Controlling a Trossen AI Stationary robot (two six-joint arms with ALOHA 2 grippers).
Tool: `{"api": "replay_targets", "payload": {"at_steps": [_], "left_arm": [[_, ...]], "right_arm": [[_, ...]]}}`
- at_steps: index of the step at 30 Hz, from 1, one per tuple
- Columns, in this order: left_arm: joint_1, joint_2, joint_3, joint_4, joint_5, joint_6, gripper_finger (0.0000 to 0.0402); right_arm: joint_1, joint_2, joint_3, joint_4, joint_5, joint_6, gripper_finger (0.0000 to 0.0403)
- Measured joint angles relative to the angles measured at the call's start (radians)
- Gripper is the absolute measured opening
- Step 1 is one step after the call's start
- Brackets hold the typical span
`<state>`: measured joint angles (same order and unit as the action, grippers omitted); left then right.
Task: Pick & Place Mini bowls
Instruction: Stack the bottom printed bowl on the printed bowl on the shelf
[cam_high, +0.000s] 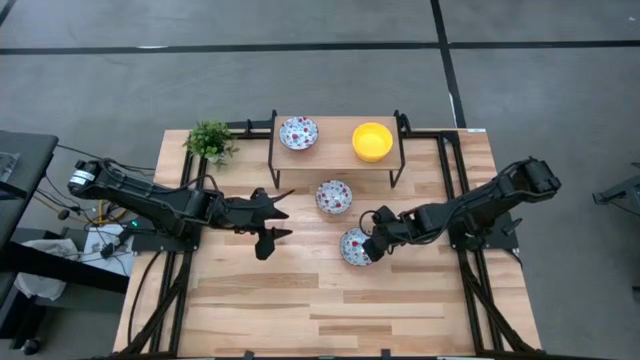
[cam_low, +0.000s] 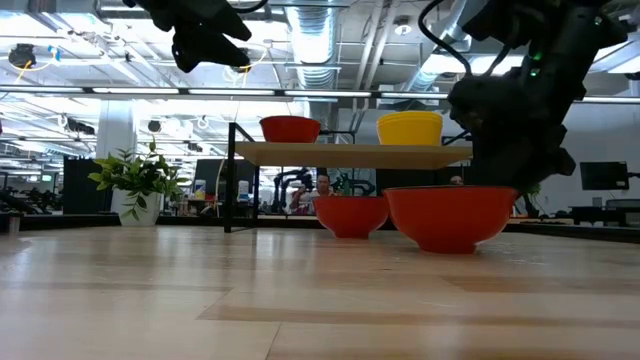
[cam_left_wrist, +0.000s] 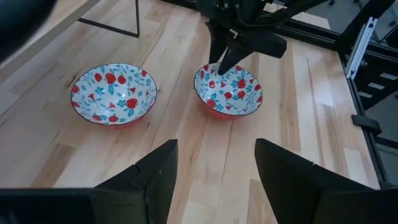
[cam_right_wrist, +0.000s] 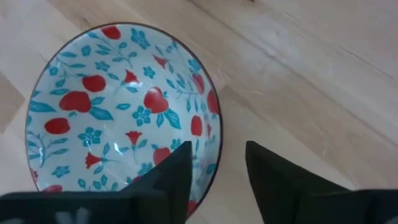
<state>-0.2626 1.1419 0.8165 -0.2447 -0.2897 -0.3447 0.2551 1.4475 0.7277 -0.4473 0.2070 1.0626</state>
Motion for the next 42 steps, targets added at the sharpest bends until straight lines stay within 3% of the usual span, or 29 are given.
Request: {"api": "replay_targets", "payload": {"at_steps": [10, 24, 37, 42], "left_arm": [[0.0, 0.0, 0.0, 0.0, 0.0, 0.0, 0.0213], [0.0, 0.0, 0.0, 0.0, 0.014, 0.059, 0.0213], [-0.007, 0.0, 0.0, 0.027, 0.053, 0.289, 0.0213], [-0.007, 0.0, 0.0, 0.058, 0.088, 0.467, 0.0213]], "right_arm": [[-0.001, -0.002, 0.002, 0.026, -0.002, 0.005, 0.0011], [-0.01, -0.013, 0.0, 0.098, -0.085, 0.006, 0.0001], [-0.011, -0.02, 0.089, 0.104, -0.127, -0.024, 0.0], [-0.015, -0.02, 0.127, 0.102, -0.149, -0.044, 0.0]]}}
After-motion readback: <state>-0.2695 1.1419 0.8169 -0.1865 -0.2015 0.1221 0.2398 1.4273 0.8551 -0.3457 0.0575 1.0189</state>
